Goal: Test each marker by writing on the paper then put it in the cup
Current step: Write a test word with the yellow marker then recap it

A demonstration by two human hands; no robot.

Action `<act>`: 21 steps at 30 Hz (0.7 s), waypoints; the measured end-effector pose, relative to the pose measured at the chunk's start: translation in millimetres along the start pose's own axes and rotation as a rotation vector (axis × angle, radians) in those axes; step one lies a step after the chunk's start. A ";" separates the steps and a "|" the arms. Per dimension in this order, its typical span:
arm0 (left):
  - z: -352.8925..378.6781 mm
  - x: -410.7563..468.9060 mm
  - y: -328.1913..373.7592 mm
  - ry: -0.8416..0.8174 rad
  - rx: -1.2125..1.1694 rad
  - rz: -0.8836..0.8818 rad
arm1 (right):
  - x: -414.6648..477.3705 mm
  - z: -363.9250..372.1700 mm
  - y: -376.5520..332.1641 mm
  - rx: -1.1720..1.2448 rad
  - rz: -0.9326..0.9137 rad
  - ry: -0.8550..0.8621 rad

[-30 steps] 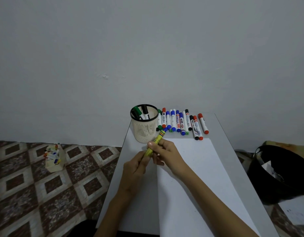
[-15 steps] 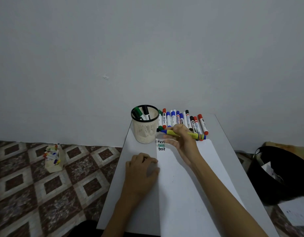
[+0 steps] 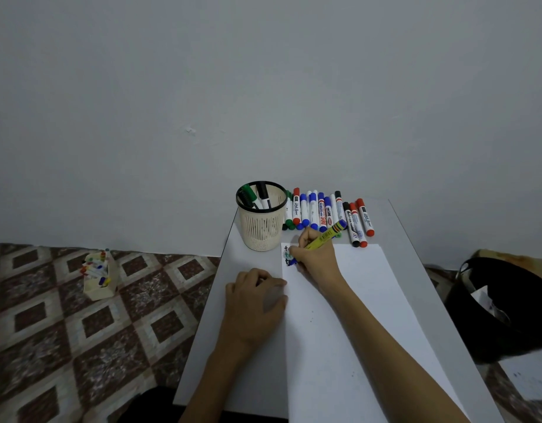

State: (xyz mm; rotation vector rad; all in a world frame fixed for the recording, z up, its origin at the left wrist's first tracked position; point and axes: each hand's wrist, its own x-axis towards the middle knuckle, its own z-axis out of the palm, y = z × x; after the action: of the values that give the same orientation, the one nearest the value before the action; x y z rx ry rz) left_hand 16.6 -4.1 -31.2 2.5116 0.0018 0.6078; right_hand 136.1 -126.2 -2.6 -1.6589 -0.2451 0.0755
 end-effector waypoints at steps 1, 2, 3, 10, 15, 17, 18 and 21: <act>0.3 0.1 -0.1 0.003 0.001 -0.002 | 0.2 -0.1 0.9 -0.019 -0.005 -0.004; 0.5 0.5 0.4 0.000 0.000 -0.007 | 1.0 -0.6 1.8 -0.039 -0.010 -0.007; 0.5 0.8 0.7 -0.005 -0.002 -0.014 | 1.6 -0.6 2.3 -0.056 -0.012 -0.010; 0.6 1.2 -0.5 -0.027 0.013 -0.026 | 4.1 1.5 6.3 -0.082 -0.026 -0.023; 1.6 1.6 -1.1 -0.022 0.014 -0.023 | 4.1 4.1 7.0 -0.131 -0.078 -0.038; 1.9 1.1 -1.6 -0.017 0.011 -0.019 | 4.7 3.4 7.1 -0.117 -0.092 -0.033; 1.5 0.9 -1.3 -0.016 0.009 -0.019 | 5.3 2.5 7.6 -0.109 -0.095 -0.026; 1.7 1.0 -1.4 -0.016 0.004 -0.019 | 5.7 0.9 10.2 -0.109 -0.103 -0.025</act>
State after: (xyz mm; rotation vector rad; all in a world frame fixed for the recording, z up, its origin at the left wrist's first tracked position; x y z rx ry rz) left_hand 18.3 -3.6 -32.8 2.5179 0.0205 0.5807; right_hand 142.6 -125.0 -12.2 -1.7518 -0.3587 0.0048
